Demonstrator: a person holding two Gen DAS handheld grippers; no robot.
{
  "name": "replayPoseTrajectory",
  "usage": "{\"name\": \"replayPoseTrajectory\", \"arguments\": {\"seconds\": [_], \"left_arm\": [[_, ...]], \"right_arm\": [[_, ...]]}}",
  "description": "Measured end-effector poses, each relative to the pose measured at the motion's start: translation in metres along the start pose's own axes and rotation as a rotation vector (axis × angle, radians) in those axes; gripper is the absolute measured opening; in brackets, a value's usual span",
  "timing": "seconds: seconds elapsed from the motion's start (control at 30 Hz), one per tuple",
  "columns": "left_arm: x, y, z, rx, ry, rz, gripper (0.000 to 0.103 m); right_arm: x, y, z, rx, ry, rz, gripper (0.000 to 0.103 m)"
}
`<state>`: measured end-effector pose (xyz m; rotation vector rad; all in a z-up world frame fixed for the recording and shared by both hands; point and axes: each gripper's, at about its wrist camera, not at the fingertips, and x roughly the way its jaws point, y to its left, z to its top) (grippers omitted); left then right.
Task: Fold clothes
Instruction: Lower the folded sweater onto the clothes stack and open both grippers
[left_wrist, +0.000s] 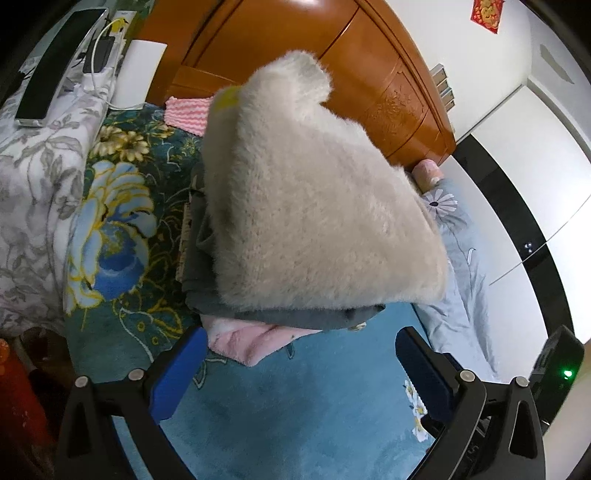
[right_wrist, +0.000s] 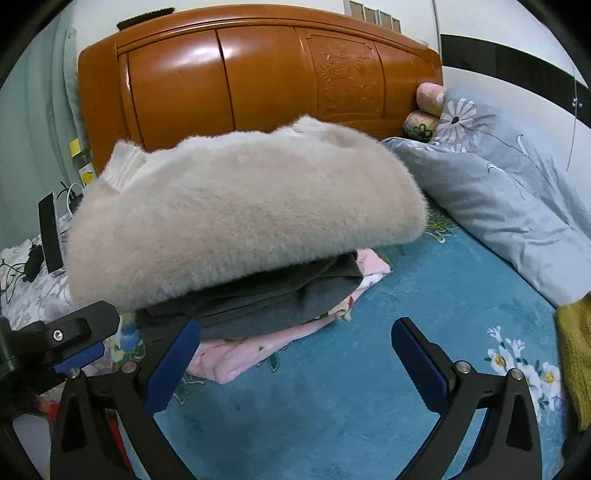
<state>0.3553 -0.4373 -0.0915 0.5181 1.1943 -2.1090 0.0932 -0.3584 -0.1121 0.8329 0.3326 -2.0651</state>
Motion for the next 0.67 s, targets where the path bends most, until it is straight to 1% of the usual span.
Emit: {"name": "replayPoseTrajectory", "arguments": {"seconds": [0.27, 0.4, 0.57, 0.67], "left_arm": [[0.0042, 0.0001, -0.0040, -0.008, -0.006, 0.040, 0.103], [0.0059, 0.0009, -0.0044, -0.010, -0.008, 0.039, 0.103], [0.0080, 0.0014, -0.0047, -0.033, -0.001, 0.010, 0.103], [0.0090, -0.0005, -0.0048, -0.031, -0.001, 0.017, 0.103]], "right_arm": [[0.0017, 0.0060, -0.0004, -0.036, 0.007, -0.023, 0.103], [0.0003, 0.0041, 0.0002, -0.029, 0.003, -0.027, 0.103], [-0.0008, 0.0023, 0.0002, -0.024, 0.003, -0.039, 0.103], [-0.0020, 0.0042, 0.0002, -0.034, -0.001, -0.043, 0.103]]}}
